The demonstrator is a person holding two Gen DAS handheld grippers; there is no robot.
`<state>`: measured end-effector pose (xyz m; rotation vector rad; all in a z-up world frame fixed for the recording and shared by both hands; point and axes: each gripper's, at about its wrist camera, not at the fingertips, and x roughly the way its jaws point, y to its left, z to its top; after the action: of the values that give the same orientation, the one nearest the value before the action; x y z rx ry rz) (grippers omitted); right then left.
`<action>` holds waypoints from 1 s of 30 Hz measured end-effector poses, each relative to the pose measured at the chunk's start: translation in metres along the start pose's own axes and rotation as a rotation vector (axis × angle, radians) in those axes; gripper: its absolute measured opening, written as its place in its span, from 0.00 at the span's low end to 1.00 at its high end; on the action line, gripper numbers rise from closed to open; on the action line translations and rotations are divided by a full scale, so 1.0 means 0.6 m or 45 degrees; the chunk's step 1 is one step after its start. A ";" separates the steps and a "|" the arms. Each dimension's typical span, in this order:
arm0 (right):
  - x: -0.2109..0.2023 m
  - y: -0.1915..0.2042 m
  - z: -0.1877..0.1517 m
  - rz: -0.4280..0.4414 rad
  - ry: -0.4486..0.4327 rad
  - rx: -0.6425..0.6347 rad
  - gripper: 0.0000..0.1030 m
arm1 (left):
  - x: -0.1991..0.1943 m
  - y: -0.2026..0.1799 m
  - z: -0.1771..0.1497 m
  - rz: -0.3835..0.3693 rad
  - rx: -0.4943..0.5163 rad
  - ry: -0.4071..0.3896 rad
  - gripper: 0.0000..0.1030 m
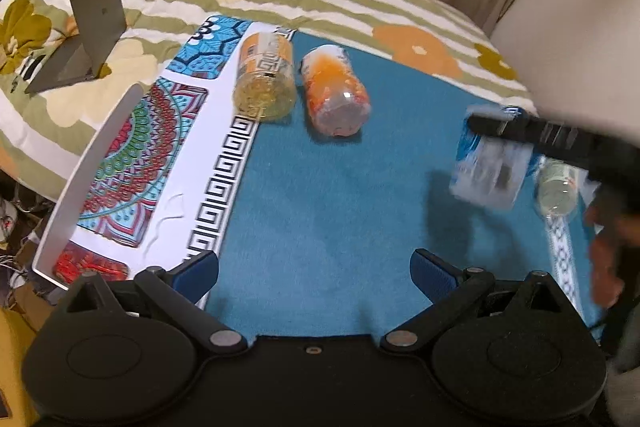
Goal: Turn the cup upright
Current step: 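Rotate the white cup with the right gripper until its opening faces up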
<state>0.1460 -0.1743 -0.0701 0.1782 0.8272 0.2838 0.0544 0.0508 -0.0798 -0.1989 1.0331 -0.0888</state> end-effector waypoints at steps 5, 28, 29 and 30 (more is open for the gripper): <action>0.007 0.000 -0.072 -0.013 -0.108 -0.263 0.67 | 0.003 -0.022 -0.019 0.019 0.006 -0.012 1.00; -0.007 -0.026 -0.149 0.017 -0.205 -0.446 0.71 | 0.017 -0.068 -0.052 0.092 0.051 0.006 1.00; -0.007 -0.027 -0.148 0.017 -0.202 -0.440 0.72 | 0.017 -0.071 -0.052 0.091 0.057 0.007 1.00; -0.006 -0.027 -0.148 0.017 -0.201 -0.434 0.72 | 0.017 -0.073 -0.052 0.092 0.062 0.008 1.00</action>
<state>0.0803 -0.1870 -0.1310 -0.1119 0.6111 0.4134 0.0339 0.0025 -0.0950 -0.1167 1.0422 -0.0493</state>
